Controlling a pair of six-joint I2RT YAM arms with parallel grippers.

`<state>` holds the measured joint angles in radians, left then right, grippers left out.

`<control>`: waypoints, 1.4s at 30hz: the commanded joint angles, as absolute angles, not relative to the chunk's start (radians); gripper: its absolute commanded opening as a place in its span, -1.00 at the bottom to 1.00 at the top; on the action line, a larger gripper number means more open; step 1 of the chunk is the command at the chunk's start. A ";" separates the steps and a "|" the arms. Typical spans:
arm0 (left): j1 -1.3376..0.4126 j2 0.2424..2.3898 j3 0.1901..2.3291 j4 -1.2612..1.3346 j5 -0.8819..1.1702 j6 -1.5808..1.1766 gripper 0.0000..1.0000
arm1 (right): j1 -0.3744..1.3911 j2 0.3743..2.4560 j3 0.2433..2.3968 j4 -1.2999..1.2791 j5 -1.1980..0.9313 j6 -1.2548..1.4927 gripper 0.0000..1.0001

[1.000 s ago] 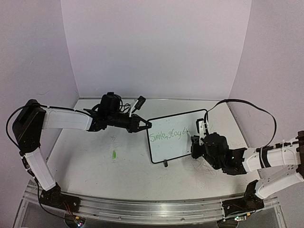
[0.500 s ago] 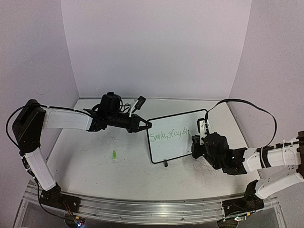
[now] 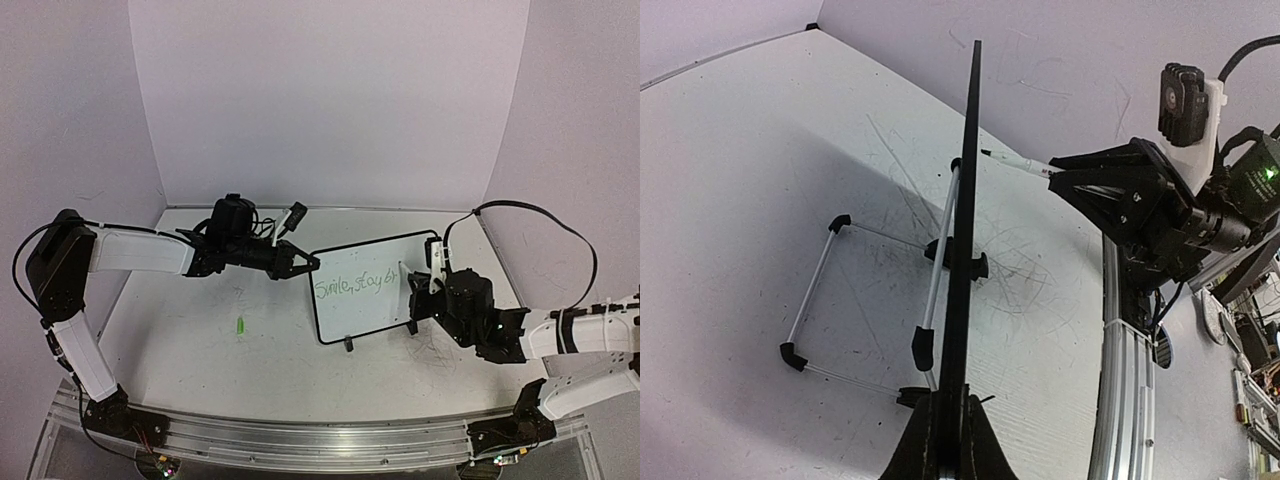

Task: Write a sentence on the whiteboard

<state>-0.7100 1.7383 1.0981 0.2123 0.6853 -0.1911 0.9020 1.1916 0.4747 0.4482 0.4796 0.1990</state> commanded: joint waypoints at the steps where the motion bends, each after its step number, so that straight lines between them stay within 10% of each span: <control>1: -0.723 1.713 1.118 0.152 0.671 -0.153 -1.00 | 0.901 1.215 0.485 0.492 0.457 0.184 -1.00; 42: -0.723 1.716 1.120 0.150 0.668 -0.152 -1.00 | 0.902 1.193 0.472 0.368 0.462 0.257 -1.00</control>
